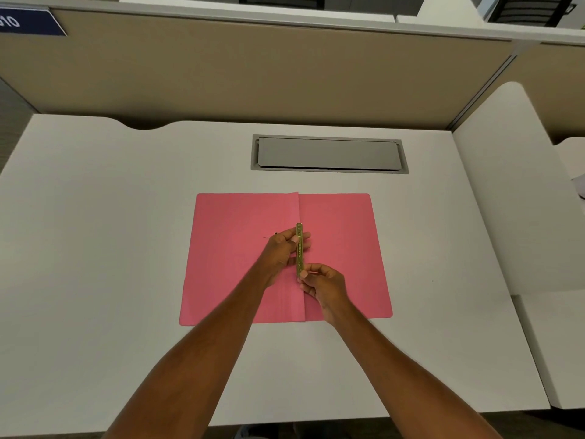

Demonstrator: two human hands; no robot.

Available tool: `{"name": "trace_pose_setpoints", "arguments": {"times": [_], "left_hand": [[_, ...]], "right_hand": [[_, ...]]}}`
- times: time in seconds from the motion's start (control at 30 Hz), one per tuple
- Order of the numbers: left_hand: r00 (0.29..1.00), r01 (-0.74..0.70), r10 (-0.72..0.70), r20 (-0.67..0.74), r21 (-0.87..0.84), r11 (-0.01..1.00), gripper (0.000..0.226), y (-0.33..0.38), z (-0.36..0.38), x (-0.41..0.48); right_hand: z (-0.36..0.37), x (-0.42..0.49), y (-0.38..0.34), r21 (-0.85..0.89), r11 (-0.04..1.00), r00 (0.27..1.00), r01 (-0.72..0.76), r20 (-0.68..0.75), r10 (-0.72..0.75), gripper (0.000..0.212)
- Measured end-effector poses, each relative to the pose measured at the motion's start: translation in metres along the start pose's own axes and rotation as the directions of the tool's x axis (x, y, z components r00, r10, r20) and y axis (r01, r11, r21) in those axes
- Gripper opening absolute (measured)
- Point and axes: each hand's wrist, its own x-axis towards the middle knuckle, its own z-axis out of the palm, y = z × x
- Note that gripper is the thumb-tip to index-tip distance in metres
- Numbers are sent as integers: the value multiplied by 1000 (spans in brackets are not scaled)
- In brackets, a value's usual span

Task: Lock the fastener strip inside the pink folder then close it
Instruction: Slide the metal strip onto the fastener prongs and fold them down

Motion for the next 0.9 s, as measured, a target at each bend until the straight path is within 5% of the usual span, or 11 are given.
{"name": "trace_pose_setpoints", "arguments": {"times": [0.9], "left_hand": [[1000,5,-4,20,-50,999,42,2,2,-1]], "right_hand": [[3,5,3,-67,997,998,-26,-57,22,17]]}}
